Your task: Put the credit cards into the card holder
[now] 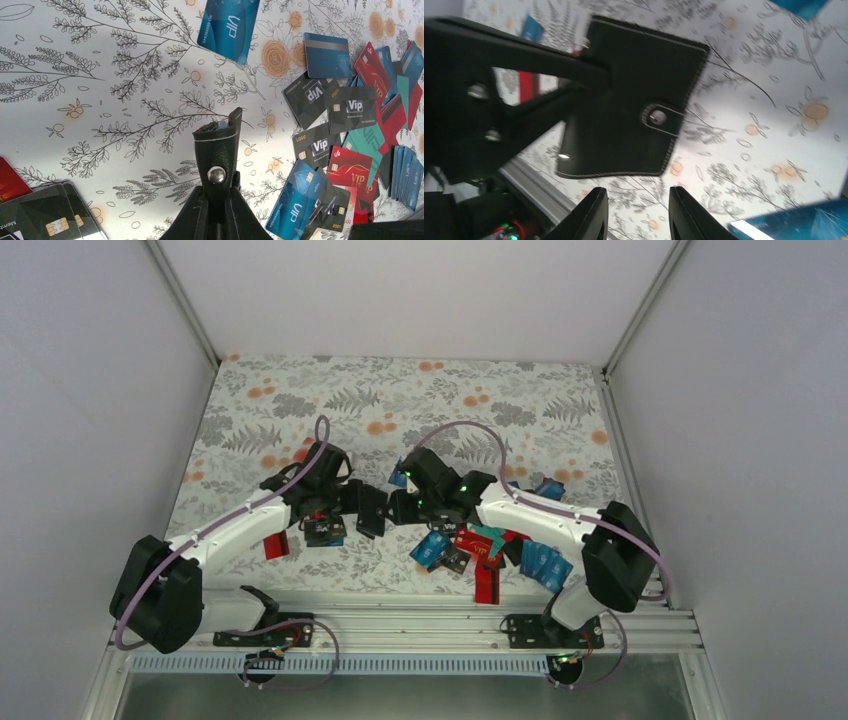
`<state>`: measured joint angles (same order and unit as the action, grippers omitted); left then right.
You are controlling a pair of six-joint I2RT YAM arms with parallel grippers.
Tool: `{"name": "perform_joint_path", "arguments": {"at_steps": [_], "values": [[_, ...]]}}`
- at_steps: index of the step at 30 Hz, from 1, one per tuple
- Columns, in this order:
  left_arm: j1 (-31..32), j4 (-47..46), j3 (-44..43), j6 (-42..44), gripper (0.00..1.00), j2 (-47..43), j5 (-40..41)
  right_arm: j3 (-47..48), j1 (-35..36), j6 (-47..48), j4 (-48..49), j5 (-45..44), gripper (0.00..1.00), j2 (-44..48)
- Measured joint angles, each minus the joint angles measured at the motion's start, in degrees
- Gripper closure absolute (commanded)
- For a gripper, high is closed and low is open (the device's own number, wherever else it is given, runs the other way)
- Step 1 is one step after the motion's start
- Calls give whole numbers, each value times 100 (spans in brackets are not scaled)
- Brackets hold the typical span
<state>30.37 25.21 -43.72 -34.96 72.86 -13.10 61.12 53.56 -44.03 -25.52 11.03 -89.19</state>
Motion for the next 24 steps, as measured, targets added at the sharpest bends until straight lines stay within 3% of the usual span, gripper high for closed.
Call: {"name": "perform_joint_path", "arguments": {"at_steps": [10,24], "values": [[0,4,-22,-4,98,-24,-120,481,0,-13,214,223,59,-789],[0,-7,-33,-2,98,-195,-264,656,-48,-44,199,46,59,-1451]]}}
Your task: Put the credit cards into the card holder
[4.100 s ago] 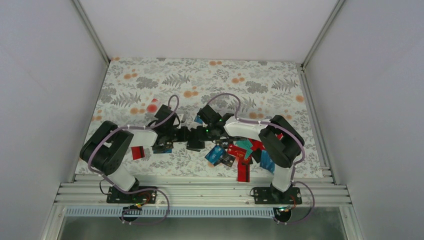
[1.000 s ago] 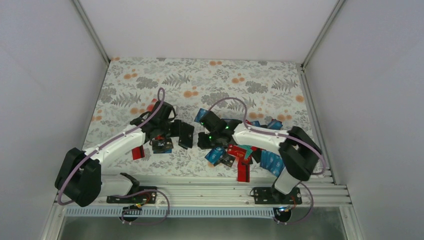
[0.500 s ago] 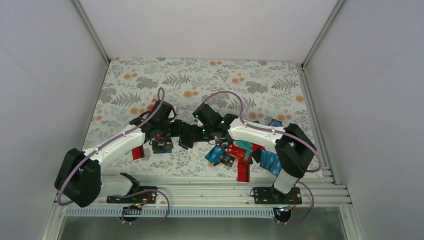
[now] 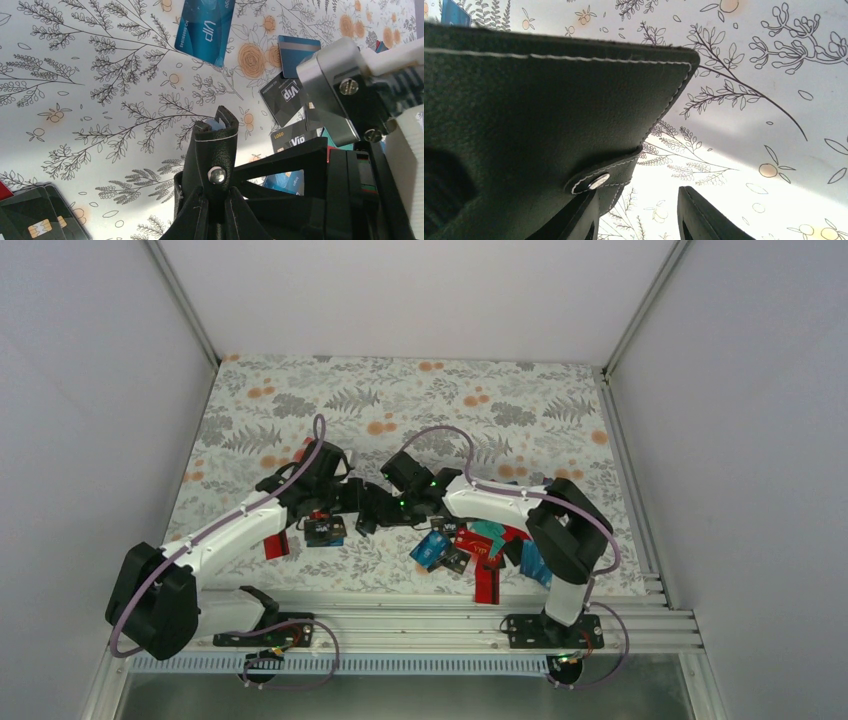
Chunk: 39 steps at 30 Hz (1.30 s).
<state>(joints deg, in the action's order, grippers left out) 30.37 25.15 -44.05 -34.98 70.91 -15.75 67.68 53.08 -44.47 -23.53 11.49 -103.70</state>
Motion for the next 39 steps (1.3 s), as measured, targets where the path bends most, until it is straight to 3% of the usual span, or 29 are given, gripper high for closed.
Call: {"name": "perform_joint_path", "arguments": {"at_steps": [8,18,26,39], "values": [[0,-20,-37,2,98,0,-52,20,-15,81,22,-46,57,70],[4,-15,-52,-4,98,7,-142,-94,-37,98,356,-125,56,911],[-9,181,-55,-15,98,7,-46,-210,-90,-57,485,-52,61,461],[0,136,-66,-15,98,7,-103,-457,-92,-203,684,203,60,396]]}}
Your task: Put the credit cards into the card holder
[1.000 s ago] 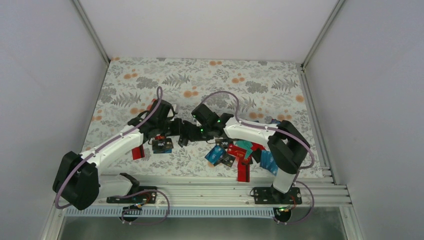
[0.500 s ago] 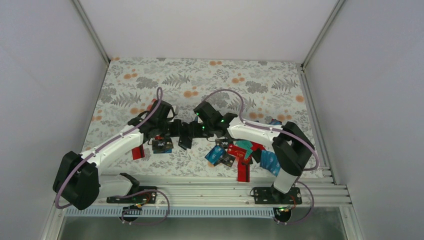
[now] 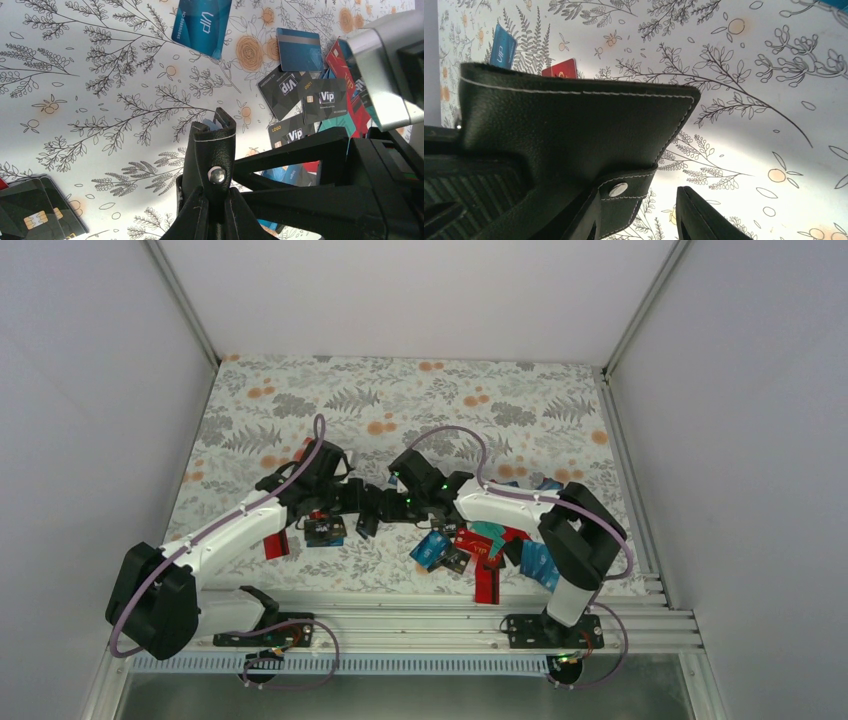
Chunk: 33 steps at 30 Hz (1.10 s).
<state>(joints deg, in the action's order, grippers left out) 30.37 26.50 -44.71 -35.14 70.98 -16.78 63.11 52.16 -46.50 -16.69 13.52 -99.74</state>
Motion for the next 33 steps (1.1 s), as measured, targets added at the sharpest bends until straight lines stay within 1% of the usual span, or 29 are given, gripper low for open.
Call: {"name": "perform_joint_path", "arguments": {"at_steps": [4,7,13,18,24,29,33], "values": [[2,-2,0,0,98,0,2,-111,0,-4,157,87,56,0],[2,-46,11,-4,98,0,2,-129,0,2,184,87,55,2],[0,-481,372,-55,98,2,-55,-125,-2,2,175,149,59,-214],[2,-977,804,-166,98,103,-179,-72,2,0,52,142,61,-763],[-15,-1366,981,-247,98,184,-308,337,-15,0,-31,39,63,-1071],[-120,-1508,1086,-273,98,179,-378,321,-17,31,-24,13,61,-1045],[-610,-2004,1574,-424,98,-11,-1040,-243,-48,129,-203,-94,58,-511]]}}
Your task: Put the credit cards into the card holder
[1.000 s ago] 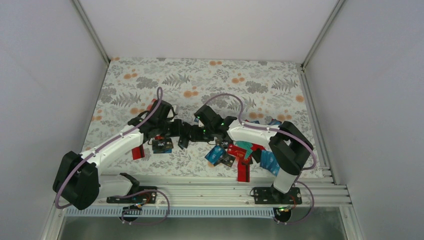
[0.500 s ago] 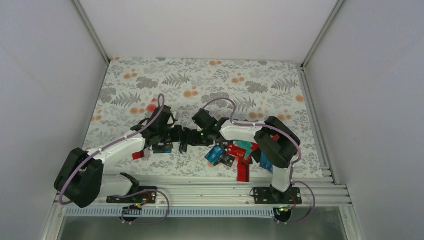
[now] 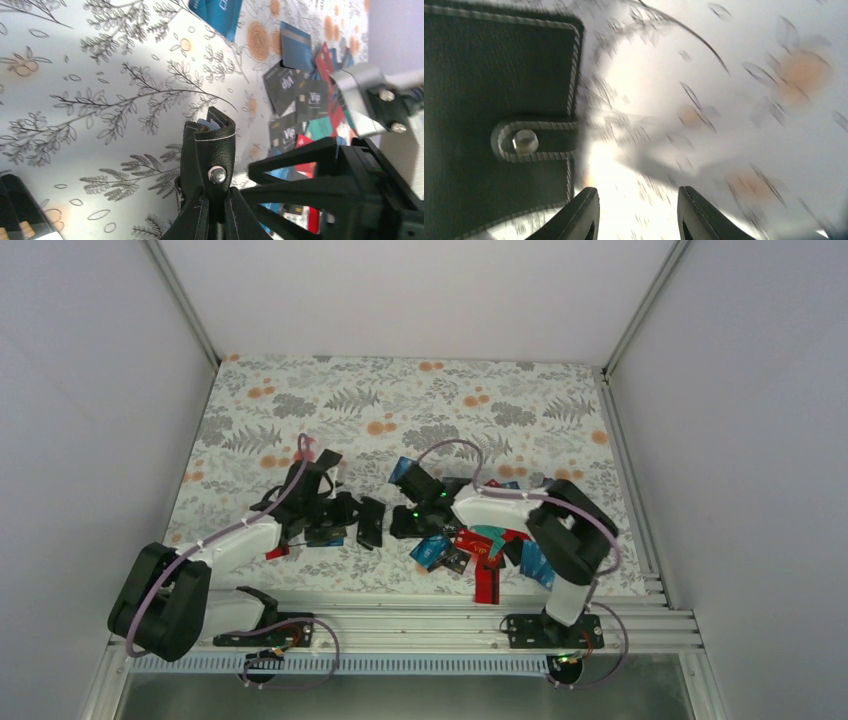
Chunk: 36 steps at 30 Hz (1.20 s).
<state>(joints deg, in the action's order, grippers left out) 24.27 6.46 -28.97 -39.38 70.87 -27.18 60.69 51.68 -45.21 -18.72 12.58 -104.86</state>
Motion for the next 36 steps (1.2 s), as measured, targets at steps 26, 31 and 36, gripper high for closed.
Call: {"name": "perform_joint_path", "arguments": {"at_steps": [26,31,36], "values": [[-225,-232,785,264,31,-144,-20,763,160,693,-1082,197,55,114],[-223,173,835,396,54,-304,389,1384,404,748,-1392,-111,56,-400],[-186,262,817,463,64,-306,476,1694,507,800,-1705,-457,58,-702]]}}
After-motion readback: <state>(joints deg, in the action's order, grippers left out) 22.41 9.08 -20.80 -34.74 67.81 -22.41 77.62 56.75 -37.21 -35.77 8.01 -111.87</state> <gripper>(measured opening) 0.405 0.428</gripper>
